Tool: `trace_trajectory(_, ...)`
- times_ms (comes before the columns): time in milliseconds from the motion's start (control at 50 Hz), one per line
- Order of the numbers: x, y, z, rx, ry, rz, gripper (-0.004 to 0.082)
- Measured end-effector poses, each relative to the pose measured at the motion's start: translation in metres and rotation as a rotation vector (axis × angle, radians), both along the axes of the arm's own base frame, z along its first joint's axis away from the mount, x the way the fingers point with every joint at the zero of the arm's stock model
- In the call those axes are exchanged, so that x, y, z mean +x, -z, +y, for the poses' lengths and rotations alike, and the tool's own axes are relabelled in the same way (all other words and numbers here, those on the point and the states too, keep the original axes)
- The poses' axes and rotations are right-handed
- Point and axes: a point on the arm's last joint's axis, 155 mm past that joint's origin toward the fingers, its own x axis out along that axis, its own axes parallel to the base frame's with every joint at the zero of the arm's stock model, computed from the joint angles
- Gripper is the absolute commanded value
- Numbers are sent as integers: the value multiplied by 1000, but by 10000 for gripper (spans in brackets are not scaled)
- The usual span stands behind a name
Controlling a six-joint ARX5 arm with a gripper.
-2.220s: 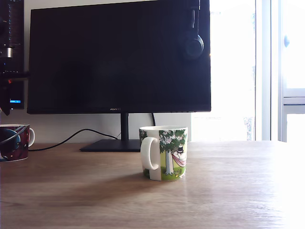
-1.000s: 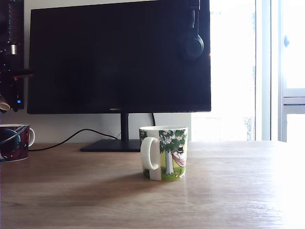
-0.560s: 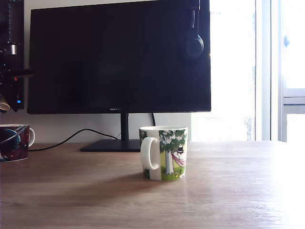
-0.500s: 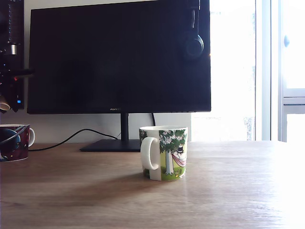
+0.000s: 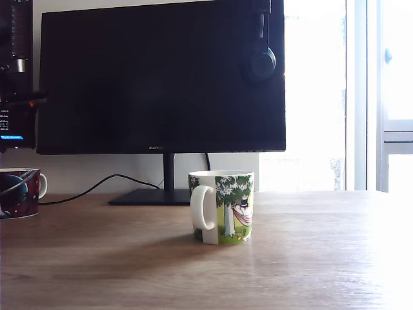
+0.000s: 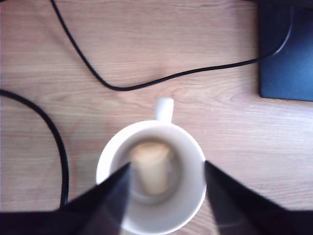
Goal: Pick up the coffee capsules from the table one by one and drop them inside the nearest coffee cup
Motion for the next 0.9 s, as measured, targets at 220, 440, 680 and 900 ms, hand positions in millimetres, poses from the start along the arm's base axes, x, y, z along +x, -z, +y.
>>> trace_trajectory(220,-1,-1,-8,-33,25,-1,382)
trace_trajectory(440,-5,-2,-25,-97,105,3,-20)
trace_trajectory(680,0,-7,-36,-105,150,-30,-20)
trace_trajectory(900,-12,-25,-41,-87,166,-150,-20)
